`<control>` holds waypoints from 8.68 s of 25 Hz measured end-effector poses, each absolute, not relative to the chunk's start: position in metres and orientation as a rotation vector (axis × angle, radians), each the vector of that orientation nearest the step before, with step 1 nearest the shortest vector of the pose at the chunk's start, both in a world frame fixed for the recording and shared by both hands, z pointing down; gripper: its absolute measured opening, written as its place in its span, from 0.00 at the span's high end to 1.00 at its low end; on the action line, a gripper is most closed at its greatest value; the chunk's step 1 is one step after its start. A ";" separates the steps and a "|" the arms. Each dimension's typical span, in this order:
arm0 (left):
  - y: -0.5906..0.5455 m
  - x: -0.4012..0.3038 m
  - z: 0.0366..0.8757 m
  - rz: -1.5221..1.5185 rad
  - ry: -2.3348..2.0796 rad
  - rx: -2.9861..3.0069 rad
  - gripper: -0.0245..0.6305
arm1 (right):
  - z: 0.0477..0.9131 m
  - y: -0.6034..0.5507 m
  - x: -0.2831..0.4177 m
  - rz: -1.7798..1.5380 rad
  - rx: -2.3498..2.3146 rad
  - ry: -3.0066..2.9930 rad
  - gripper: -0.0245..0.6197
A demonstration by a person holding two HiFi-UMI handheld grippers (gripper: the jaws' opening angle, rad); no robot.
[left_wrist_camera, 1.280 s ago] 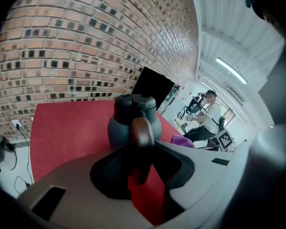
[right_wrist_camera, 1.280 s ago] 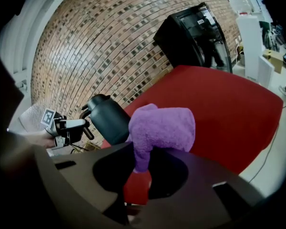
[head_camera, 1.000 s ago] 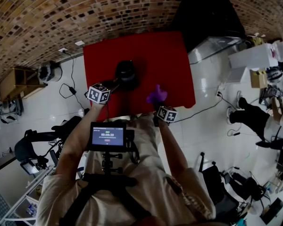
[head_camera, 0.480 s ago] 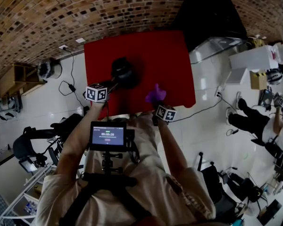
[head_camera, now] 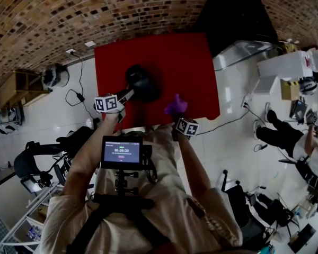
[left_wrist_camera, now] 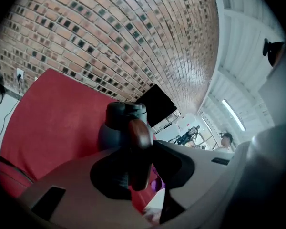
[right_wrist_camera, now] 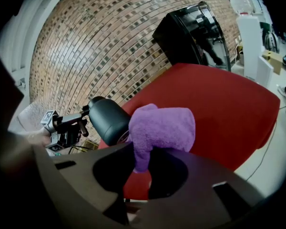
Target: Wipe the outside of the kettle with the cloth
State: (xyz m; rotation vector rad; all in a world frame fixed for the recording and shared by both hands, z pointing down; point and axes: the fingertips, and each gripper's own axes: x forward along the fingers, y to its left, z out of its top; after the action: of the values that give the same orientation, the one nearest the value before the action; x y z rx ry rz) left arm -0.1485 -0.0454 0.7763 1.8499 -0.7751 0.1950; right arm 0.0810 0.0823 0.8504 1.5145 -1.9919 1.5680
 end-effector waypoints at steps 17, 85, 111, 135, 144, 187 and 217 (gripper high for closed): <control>-0.030 -0.202 0.817 -0.395 -0.858 1.362 0.78 | 0.842 0.091 0.079 1.561 1.461 -1.985 0.84; 0.054 -0.194 0.826 1.067 -0.783 2.225 0.63 | 0.842 -0.062 -0.169 1.159 0.330 -1.924 0.84; 0.056 -0.200 0.828 1.009 -0.840 2.176 0.67 | 0.840 -0.074 -0.107 1.270 0.288 -1.798 0.85; 0.061 -0.204 0.817 0.891 -0.923 2.142 0.81 | 0.783 -0.032 -0.112 1.211 0.281 -1.896 0.85; 0.074 -0.239 0.828 0.881 -0.985 2.001 0.81 | 0.804 0.034 -0.161 1.126 0.125 -1.800 0.85; 0.052 -0.252 0.836 1.011 -0.955 2.081 0.81 | 0.773 0.127 -0.156 1.100 0.438 -2.219 0.85; 0.039 -0.246 0.836 1.233 -0.864 2.174 0.89 | 0.825 0.018 0.003 1.662 0.882 -2.272 0.85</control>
State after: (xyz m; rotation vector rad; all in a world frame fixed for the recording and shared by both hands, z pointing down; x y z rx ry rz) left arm -0.2461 0.0393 0.8361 2.1741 -0.8636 1.2330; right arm 0.0026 0.0185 0.8247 0.8818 -2.2724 1.6617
